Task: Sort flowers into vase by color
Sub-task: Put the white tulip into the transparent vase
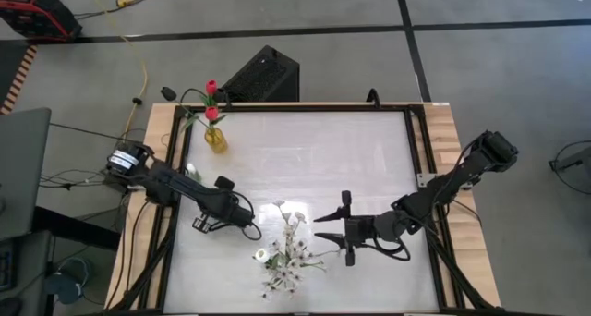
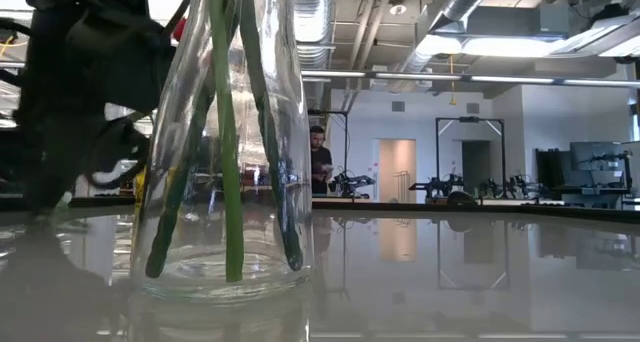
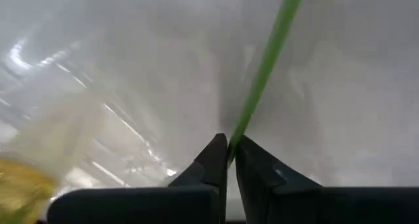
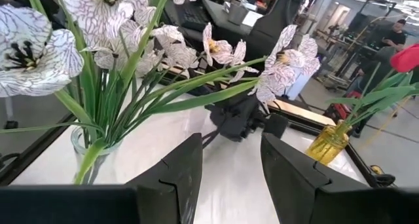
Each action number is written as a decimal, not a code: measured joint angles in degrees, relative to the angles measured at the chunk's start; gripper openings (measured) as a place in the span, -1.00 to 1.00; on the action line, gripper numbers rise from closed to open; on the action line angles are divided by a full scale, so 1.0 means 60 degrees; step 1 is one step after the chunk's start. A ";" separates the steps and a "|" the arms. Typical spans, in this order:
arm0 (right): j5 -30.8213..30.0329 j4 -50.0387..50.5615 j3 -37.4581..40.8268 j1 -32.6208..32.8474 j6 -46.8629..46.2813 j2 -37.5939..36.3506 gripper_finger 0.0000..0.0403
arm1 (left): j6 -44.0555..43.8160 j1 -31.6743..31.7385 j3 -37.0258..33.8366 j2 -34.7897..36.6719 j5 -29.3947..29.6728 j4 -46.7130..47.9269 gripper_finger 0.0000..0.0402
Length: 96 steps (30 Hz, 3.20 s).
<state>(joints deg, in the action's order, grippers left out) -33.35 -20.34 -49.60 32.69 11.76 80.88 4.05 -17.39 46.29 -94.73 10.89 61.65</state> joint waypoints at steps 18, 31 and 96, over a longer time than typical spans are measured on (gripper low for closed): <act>-0.2296 -0.0176 0.0000 0.0041 0.1120 0.0000 -0.11 | -0.3578 0.0441 0.1043 0.5338 0.3360 -0.2777 -1.00; -0.6361 -0.1737 0.0000 -0.0065 0.7355 -0.0001 -0.11 | -0.5305 0.0568 0.1047 0.6489 0.3441 -0.5909 -1.00; 0.3334 -0.3113 -0.0004 -0.3840 1.7732 -0.0153 -0.68 | -0.9084 0.3563 0.1102 0.3586 -0.2849 -1.4715 -1.00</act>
<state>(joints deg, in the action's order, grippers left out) -13.35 -39.02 -49.63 9.65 118.15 79.96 -50.46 3.99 52.90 -73.21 -6.20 -26.64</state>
